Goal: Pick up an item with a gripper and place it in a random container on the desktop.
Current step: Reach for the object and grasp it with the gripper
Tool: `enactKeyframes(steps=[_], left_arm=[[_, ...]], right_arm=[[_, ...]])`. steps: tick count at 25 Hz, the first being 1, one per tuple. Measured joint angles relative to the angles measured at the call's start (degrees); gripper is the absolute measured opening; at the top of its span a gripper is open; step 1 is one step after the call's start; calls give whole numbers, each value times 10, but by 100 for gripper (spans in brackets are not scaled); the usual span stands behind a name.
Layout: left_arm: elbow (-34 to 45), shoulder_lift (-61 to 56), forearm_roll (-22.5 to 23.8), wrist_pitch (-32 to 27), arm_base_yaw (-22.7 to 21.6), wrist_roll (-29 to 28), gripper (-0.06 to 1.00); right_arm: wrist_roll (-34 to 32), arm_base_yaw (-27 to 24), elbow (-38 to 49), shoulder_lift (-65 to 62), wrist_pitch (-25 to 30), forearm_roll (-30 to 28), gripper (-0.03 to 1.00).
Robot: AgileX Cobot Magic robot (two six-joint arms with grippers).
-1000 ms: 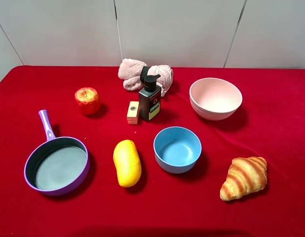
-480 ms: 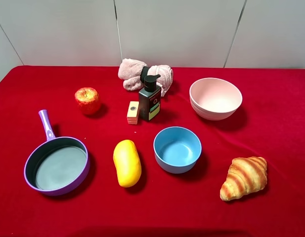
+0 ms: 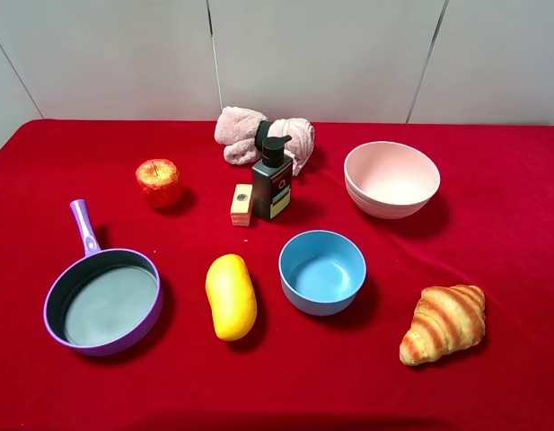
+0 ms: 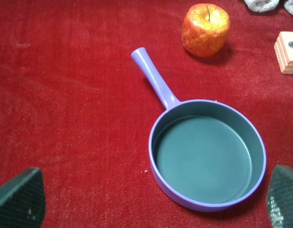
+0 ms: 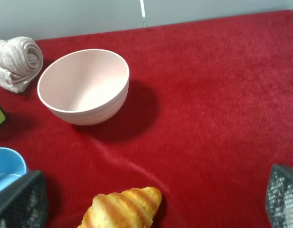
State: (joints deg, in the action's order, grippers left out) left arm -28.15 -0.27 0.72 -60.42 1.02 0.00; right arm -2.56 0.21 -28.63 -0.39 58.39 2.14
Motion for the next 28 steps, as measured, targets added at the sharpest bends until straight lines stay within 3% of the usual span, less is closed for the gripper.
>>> enactKeyframes(steps=[12,20,28], left_arm=[[0,0,0,0,0,0,92],[0,0,0,0,0,0,92],[0,0,0,0,0,0,92]], right_arm=[[-50,0,-31,34,24,17,69],[-55,0,-85,192,70,36,69],[-112,0,-99,315,98,58,69]])
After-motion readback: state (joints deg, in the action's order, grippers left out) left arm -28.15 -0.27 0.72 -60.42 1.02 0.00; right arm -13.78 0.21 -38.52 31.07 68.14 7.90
